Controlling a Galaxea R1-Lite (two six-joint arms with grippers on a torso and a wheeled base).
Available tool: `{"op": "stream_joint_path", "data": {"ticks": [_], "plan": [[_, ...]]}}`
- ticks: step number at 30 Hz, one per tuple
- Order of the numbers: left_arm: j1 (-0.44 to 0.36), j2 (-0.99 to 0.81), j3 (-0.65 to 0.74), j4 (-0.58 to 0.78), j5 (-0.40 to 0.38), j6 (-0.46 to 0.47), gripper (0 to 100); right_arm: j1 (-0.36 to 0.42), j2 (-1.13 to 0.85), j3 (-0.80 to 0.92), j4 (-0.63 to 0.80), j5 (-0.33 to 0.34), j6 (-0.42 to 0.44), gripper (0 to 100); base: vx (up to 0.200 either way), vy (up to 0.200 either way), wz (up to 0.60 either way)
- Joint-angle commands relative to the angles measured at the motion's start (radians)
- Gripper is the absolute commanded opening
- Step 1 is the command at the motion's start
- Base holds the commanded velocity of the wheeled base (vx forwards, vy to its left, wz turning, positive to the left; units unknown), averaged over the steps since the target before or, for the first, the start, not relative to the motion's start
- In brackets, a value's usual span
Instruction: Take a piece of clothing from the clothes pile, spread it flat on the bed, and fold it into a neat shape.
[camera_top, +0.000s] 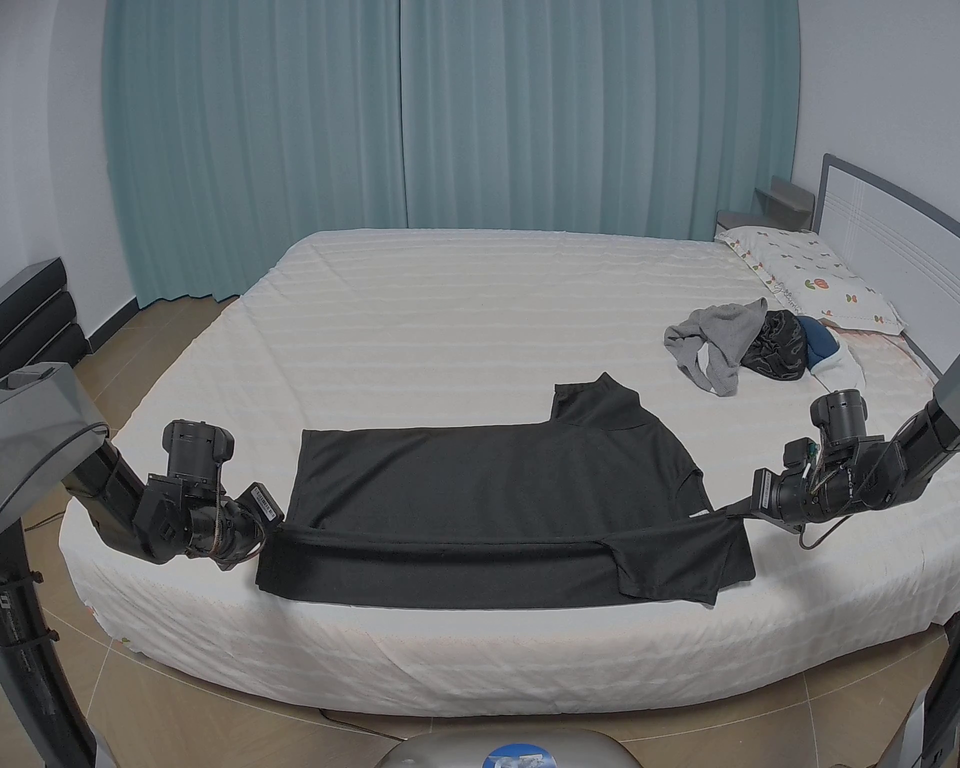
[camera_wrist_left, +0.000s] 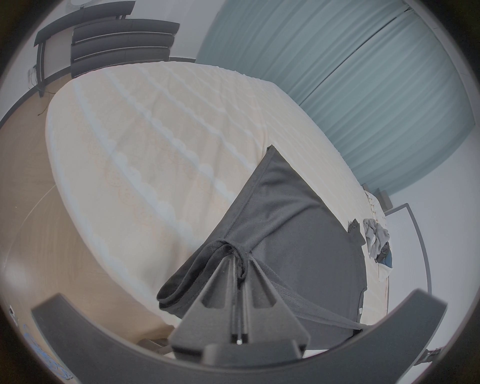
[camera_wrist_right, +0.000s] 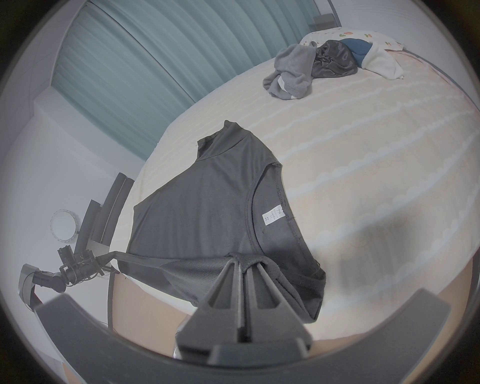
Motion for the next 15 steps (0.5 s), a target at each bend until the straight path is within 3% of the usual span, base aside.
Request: {"op": "stream_joint_path", "data": {"ticks": [1,11,12,13,14,15], "plan": [[0.0,0.06,-0.047,0.001,0.0,-0.008,0,0.0,0.065,-0.028,-0.002,0.003,0.012,0,0.0,0.0,0.0],[-0.002,0.135,-0.116,-0.002,-0.001,-0.048,0,0.003,0.131,-0.085,-0.007,0.006,0.056,0,0.0,0.0,0.0],[-0.002,0.138,-0.119,-0.002,-0.001,-0.051,0,0.003,0.137,-0.086,-0.008,0.006,0.059,100,0.0,0.0,0.0],[-0.002,0.146,-0.128,-0.002,-0.001,-0.062,0,0.013,0.146,-0.089,-0.014,0.006,0.067,100,0.0,0.0,0.0],[-0.002,0.152,-0.134,-0.002,0.0,-0.071,100,0.014,0.149,-0.091,-0.014,0.006,0.075,100,0.0,0.0,0.0],[-0.002,0.155,-0.137,-0.002,0.0,-0.077,100,0.014,0.152,-0.093,-0.014,0.006,0.079,100,0.0,0.0,0.0]]}}
